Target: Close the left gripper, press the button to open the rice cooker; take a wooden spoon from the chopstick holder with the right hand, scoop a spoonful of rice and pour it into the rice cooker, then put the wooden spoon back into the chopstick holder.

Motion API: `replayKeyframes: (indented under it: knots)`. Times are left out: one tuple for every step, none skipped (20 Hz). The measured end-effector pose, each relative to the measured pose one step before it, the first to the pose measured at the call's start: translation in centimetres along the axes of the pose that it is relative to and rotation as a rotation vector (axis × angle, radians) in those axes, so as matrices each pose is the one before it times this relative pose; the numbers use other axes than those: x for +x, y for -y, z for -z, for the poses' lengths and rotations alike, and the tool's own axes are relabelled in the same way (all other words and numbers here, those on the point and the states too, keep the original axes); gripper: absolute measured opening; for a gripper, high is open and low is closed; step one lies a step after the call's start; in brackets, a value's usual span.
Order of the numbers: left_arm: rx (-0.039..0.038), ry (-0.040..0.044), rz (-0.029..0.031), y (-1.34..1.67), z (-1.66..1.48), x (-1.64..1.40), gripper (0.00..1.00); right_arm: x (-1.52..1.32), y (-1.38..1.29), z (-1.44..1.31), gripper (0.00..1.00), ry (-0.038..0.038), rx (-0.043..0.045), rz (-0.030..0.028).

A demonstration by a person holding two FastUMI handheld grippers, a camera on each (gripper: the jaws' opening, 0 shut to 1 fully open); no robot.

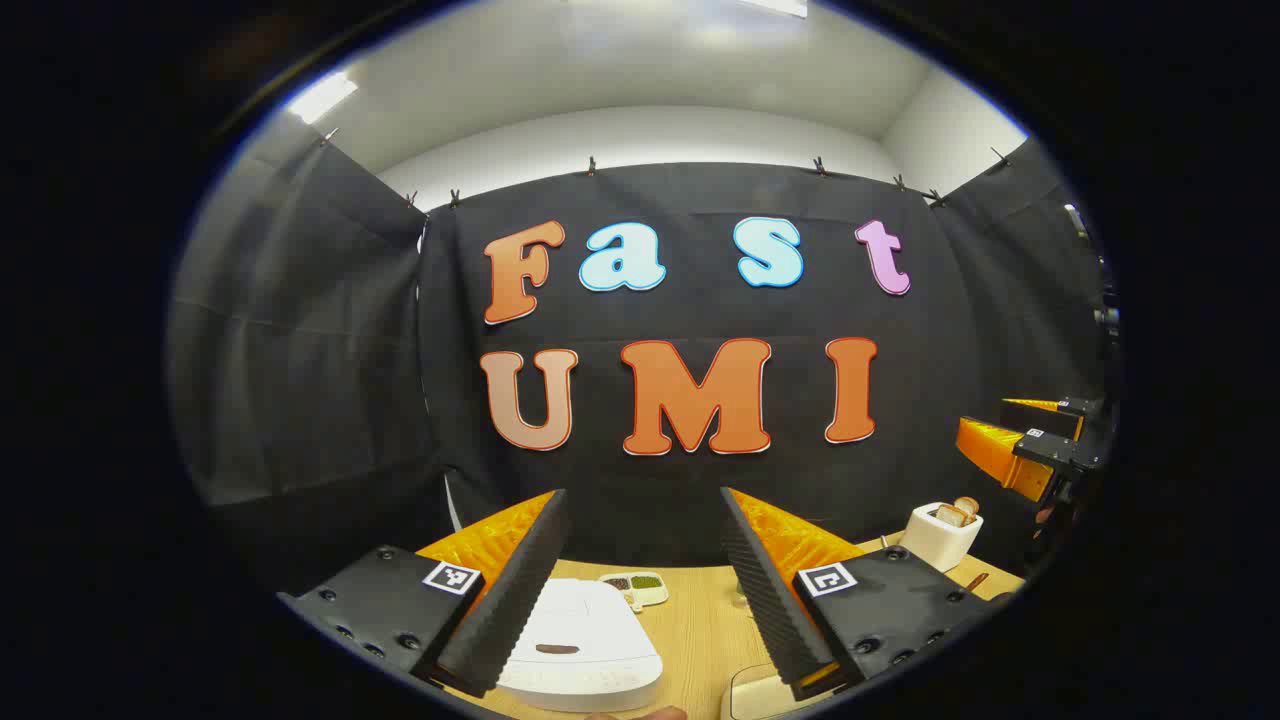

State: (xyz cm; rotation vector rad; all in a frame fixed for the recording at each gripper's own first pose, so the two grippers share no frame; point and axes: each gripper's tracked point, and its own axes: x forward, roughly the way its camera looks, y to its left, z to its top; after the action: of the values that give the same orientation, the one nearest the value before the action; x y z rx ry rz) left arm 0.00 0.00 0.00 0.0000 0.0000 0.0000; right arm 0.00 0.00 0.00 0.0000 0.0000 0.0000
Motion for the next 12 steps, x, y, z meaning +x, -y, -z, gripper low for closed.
replayKeyframes:
  knots:
    - [0.00315, -0.00731, 0.00109, 0.084, 0.232, -0.027, 1.0, 0.04, 0.164, -0.059, 0.97, 0.00023, 0.00069, 0.00238]
    - [-0.00303, 0.00124, 0.00275, 0.072, -0.224, -0.031, 0.99, 0.06, 0.036, -0.029, 0.96, 0.00155, 0.00203, -0.00075]
    - [-0.00192, -0.00001, -0.00103, -0.017, -0.06, -0.053, 0.99, 0.2, -0.158, 0.084, 1.0, -0.00193, 0.00275, -0.00067]
    - [0.00112, 0.00138, -0.006, -0.095, 0.042, -0.099, 0.99, 0.052, 0.02, 0.191, 1.0, -0.00593, 0.00337, -0.00221]
    - [0.00128, 0.00249, -0.00508, -0.044, -0.111, -0.135, 0.99, 0.008, -0.062, 0.135, 1.0, -0.00368, 0.00313, -0.00525]
    - [0.00092, 0.00164, -0.00354, -0.161, -0.081, -0.186, 0.99, 0.046, 0.002, 0.01, 1.0, -0.00261, 0.00173, -0.00377]
    - [0.00093, -0.0012, -0.00141, -0.011, 0.06, -0.042, 0.99, 0.01, -0.024, 0.031, 1.0, -0.0008, 0.0004, -0.0043]
    - [0.00073, -0.00013, -0.00336, 0.052, 0.076, -0.058, 1.0, 0.18, -0.094, -0.015, 1.0, -0.00023, -0.0019, -0.00656]
    - [0.00146, -0.00541, -0.00088, -0.085, 0.113, -0.005, 1.0, 0.038, -0.16, 0.157, 0.97, -0.00311, -0.00161, -0.00682]
    - [0.00177, -0.01705, -0.00472, -0.243, 0.402, 0.051, 0.99, 0.106, 0.135, 0.046, 0.97, -0.0026, 0.00007, -0.00099]
    - [-0.00649, -0.00874, -0.01069, -0.387, 0.297, 0.162, 1.0, 0.137, 0.07, 0.067, 1.0, -0.00112, -0.00122, -0.00034]
    - [-0.00791, -0.00732, -0.00544, -0.346, 0.061, 0.165, 1.0, 0.05, 0.148, -0.011, 0.97, -0.00031, -0.00118, 0.00444]
